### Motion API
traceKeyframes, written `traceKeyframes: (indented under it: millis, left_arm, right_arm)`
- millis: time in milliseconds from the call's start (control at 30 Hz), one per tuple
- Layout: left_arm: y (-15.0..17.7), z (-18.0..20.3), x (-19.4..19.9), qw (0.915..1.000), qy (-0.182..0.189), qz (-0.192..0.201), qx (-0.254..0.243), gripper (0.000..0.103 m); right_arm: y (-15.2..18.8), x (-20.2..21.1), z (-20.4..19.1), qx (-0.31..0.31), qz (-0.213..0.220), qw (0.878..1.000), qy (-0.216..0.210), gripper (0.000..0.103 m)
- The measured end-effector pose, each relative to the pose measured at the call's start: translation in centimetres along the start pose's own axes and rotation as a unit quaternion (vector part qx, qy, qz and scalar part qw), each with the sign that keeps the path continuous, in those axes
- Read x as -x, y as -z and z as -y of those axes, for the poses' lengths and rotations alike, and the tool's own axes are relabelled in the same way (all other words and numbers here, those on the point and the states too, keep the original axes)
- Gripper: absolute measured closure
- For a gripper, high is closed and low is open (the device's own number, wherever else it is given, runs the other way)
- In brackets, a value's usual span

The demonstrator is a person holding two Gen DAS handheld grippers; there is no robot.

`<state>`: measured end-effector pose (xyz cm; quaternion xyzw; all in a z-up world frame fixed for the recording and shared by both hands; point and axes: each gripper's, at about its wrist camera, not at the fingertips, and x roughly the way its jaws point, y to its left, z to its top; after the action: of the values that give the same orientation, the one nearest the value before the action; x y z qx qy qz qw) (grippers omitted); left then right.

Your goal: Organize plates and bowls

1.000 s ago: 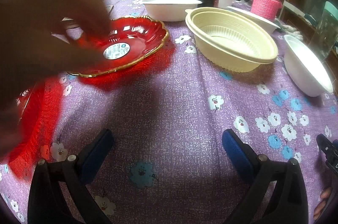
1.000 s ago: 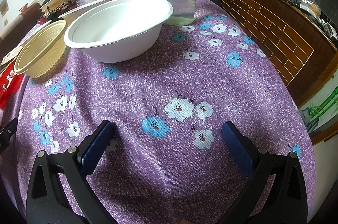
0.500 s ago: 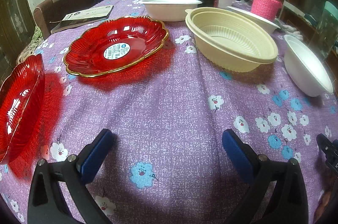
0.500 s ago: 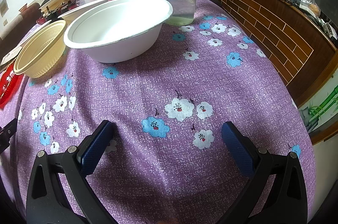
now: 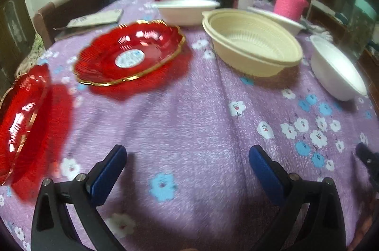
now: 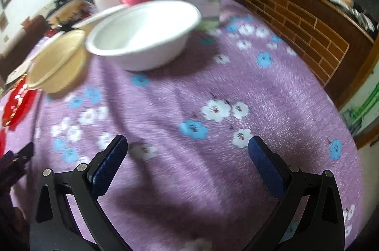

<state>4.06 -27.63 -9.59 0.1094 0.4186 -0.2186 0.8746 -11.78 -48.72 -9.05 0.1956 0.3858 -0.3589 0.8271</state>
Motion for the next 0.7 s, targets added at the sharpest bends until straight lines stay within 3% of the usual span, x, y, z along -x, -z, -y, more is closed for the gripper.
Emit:
traceKeyframes:
  millis: [200, 367, 467, 567, 700]
  left_arm:
    - [0.7, -2.9, 5.5, 0.9979, -0.016, 0.061, 0.009, 0.001]
    - [1.9, -7.8, 9.6, 0.9957, -0.048, 0.075, 0.026, 0.001]
    - [3.0, -12.5, 11.1, 0.9933, -0.086, 0.064, 0.044, 0.000]
    - [4.0, -18.7, 12.4, 0.9853, -0.139, 0.056, 0.082, 0.000]
    - [4.5, -27.3, 13.2, 0.9651, -0.211, 0.044, 0.149, 0.000]
  right_arm:
    - [0.5, 5.9, -3.6, 0.062, 0.095, 0.993, -0.028, 0.000]
    - [1.5, 9.0, -9.1, 0.117, 0.113, 0.982, -0.090, 0.000]
    - [2.3, 10.3, -13.1, 0.147, 0.112, 0.974, -0.130, 0.000]
    - [3.2, 11.0, -18.0, 0.180, 0.097, 0.961, -0.185, 0.000]
    - [4.6, 11.6, -24.2, 0.200, 0.069, 0.945, -0.251, 0.000]
